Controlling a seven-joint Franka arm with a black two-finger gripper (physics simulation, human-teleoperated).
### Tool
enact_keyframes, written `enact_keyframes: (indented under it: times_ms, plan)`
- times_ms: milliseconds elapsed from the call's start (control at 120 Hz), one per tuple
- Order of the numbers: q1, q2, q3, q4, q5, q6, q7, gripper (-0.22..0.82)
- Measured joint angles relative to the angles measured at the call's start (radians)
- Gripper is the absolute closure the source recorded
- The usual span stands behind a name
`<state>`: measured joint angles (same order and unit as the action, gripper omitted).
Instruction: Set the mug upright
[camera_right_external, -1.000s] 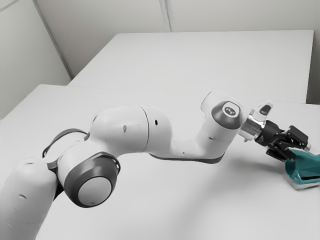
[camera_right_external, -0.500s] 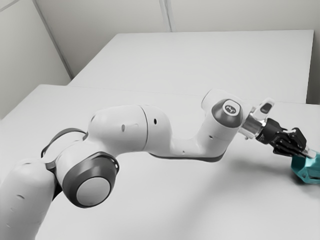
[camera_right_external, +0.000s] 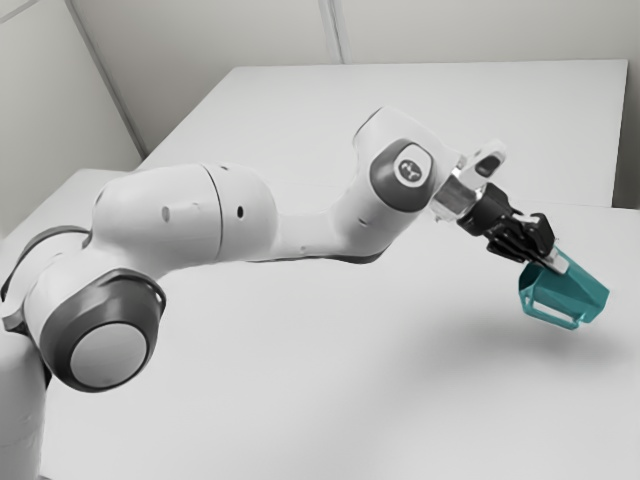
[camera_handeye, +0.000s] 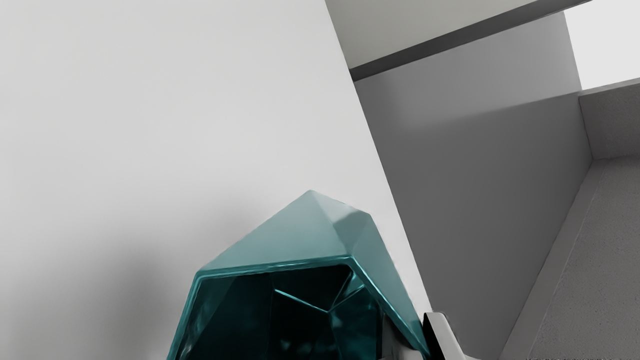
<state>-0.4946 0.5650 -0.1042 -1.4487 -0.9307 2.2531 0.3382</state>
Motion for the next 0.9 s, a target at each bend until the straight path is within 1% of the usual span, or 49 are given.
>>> enact_keyframes:
  times_ms: [125,333,558,767,900]
  plan:
    - [0.049,-0.085,0.000,-0.062,0.140,-0.024,-0.050,0.79]
    - [0.137,-0.197,0.001,-0.153,0.373,-0.093,-0.135,0.79]
    - [0.191,-0.321,0.001,-0.257,0.645,-0.165,-0.226,0.79]
    - [0.267,-0.434,-0.001,-0.369,0.837,-0.216,-0.308,0.79]
    - [0.315,-0.496,-0.001,-0.433,0.907,-0.235,-0.349,0.79]
